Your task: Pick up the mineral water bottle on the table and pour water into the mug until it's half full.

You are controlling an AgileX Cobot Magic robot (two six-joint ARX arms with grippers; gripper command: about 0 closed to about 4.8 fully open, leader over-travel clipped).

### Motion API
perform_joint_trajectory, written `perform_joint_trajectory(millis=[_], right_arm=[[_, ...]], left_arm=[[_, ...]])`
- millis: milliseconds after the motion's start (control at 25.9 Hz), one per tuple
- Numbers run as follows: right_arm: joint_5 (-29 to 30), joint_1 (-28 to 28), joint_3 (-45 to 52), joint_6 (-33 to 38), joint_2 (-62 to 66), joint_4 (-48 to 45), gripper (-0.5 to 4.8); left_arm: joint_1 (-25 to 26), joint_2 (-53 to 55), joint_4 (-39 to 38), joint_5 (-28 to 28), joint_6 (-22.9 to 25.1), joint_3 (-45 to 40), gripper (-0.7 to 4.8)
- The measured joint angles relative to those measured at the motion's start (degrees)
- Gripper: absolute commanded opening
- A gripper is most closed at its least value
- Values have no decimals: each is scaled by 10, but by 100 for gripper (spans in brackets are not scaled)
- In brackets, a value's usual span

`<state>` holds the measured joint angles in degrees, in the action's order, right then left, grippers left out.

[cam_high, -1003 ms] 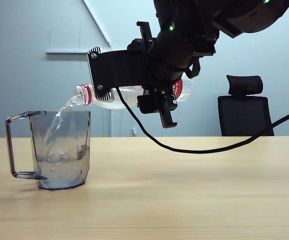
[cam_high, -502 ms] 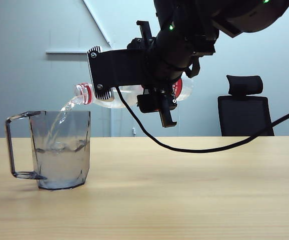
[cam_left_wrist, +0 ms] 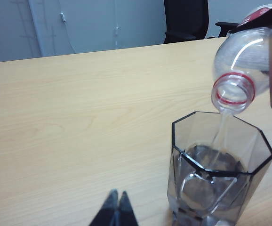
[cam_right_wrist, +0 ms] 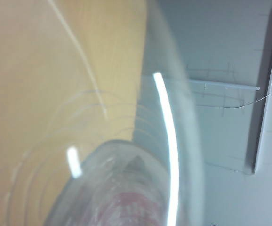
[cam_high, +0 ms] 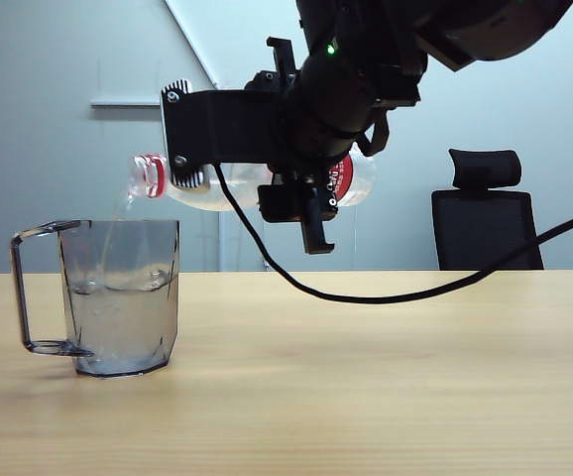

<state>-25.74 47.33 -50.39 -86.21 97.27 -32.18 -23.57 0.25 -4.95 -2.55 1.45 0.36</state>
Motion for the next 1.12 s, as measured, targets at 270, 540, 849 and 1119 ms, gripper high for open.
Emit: perform_joint_trajectory(millis=[270, 540, 849, 1119], right_arm=[[-38, 1, 0, 70, 0, 0, 251], [-41, 4, 0, 134, -10, 18, 251], [-35, 8, 1, 257, -40, 45, 251], [-17, 7, 1, 471, -101, 84, 251]], left_arm=[[0, 0, 0, 0, 0, 0, -2], [0, 0, 0, 0, 0, 0, -2], [0, 0, 0, 0, 0, 0, -2], [7, 0, 0, 0, 0, 0, -2]])
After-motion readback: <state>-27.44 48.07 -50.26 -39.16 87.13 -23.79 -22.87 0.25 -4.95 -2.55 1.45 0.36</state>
